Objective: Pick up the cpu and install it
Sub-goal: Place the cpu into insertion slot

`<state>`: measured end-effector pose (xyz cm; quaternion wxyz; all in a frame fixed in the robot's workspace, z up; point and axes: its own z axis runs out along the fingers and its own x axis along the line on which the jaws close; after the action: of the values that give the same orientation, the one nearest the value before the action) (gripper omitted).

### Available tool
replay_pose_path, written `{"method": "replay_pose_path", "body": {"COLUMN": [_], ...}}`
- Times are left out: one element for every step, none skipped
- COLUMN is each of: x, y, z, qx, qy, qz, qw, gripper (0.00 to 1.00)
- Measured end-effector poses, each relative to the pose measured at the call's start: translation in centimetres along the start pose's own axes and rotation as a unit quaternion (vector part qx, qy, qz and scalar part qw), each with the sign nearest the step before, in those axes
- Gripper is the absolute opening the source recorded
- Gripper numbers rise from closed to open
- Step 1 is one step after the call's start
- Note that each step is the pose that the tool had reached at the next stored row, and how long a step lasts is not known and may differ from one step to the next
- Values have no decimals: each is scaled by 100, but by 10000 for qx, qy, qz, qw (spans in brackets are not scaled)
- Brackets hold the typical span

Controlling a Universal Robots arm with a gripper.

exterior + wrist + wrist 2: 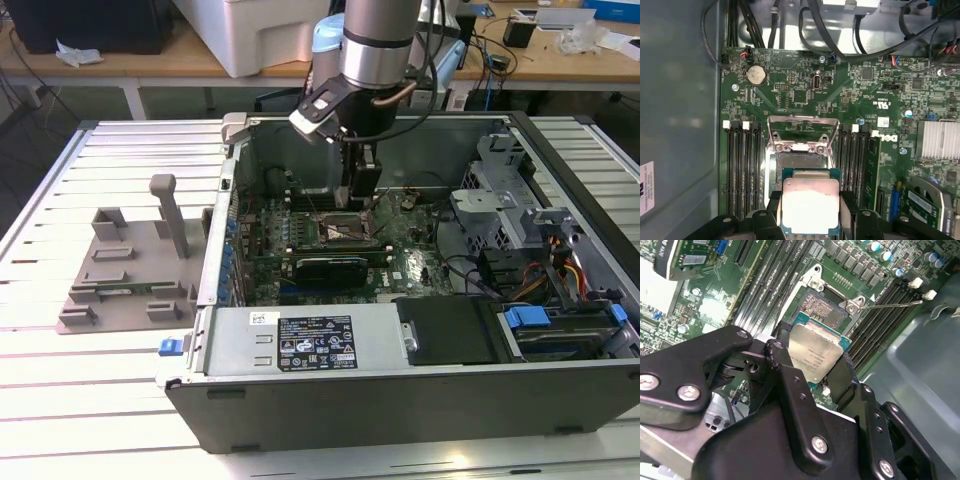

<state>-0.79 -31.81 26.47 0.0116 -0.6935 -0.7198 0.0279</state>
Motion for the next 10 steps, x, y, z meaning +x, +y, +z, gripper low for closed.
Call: {"method": "replay_pose_path", "body": {"x": [3,8,12,19,23,29,36,42,47,53], "y": [1,2,3,5,7,8,10,11,12,11], "z": [17,35,50,76,104,136,165,181,194,206], "qx": [0,0,0,1,1,1,0,1,1,1], "qy": [0,0,0,0,0,0,0,1,0,-1], "qz": [0,0,0,0,-1,0,0,1,0,0], "qw": [10000,10000,10000,10000,10000,10000,10000,10000,10000,10000], "gripper": [55,55,55,55,55,55,55,55,55,55]}}
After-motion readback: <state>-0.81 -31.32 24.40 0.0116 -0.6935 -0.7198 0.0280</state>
